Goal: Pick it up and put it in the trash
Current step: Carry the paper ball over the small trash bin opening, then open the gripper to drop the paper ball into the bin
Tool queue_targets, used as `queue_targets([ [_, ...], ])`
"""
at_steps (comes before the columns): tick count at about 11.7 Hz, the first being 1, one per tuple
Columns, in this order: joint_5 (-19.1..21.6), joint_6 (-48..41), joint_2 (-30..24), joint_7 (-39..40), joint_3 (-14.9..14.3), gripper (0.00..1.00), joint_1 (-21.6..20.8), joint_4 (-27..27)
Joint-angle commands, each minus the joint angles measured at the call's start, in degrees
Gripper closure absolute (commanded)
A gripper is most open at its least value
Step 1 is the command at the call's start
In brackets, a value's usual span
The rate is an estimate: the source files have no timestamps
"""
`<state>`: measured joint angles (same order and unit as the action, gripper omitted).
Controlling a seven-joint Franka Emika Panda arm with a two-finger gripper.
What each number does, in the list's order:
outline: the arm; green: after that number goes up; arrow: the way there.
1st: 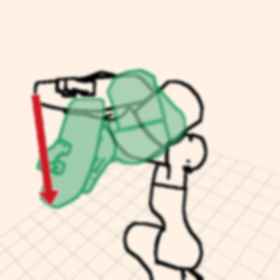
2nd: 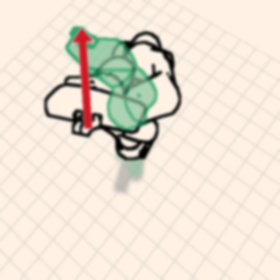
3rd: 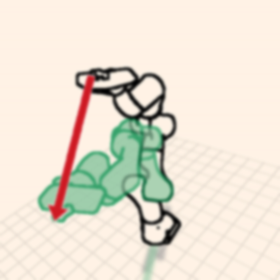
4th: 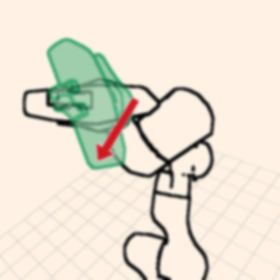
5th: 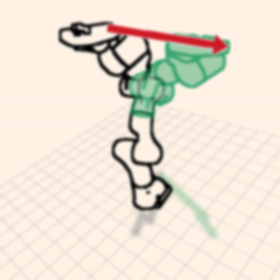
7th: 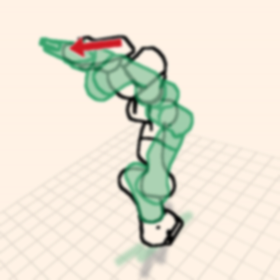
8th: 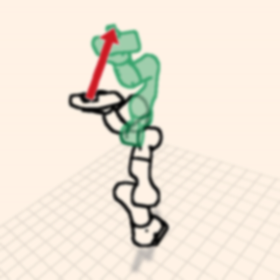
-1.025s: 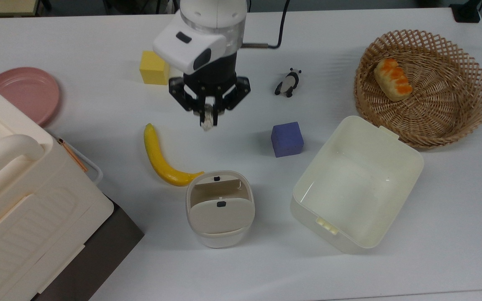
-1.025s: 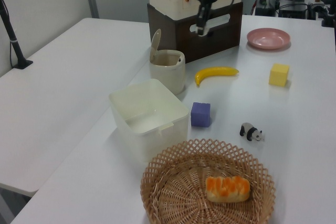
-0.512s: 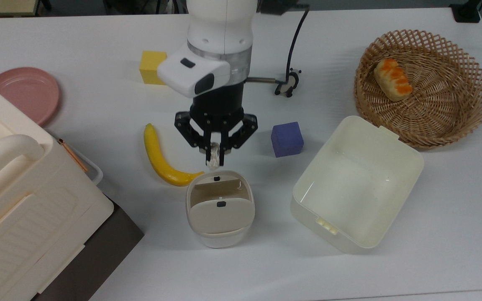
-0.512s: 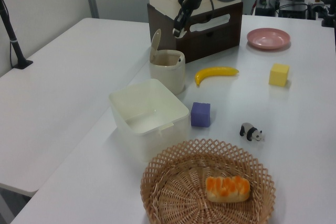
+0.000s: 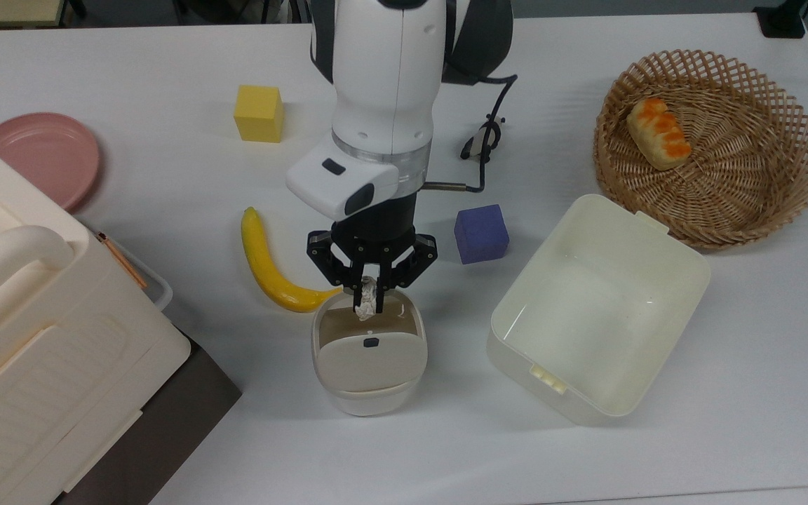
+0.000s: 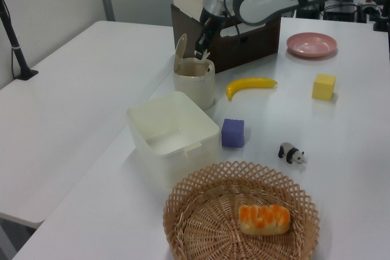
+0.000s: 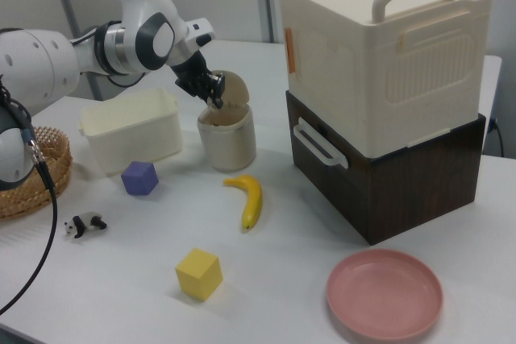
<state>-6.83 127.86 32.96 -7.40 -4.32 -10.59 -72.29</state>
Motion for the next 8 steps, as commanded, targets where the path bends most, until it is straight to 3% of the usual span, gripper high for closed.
queue_targets([
  [1,-1.26,1.51,0.62,-1.74,-0.42,0.42,-0.4,0.05],
  [2,-1.34,1.52,0.53,-3.31,-0.43,0.01,-0.49,0.05],
  [6,-3.45,0.82,-2.53,-8.67,-0.34,0.0,-0.75,-1.0],
  [8,-3.11,0.47,-8.49,-9.39,-0.34,0.0,-0.75,-7.49],
])
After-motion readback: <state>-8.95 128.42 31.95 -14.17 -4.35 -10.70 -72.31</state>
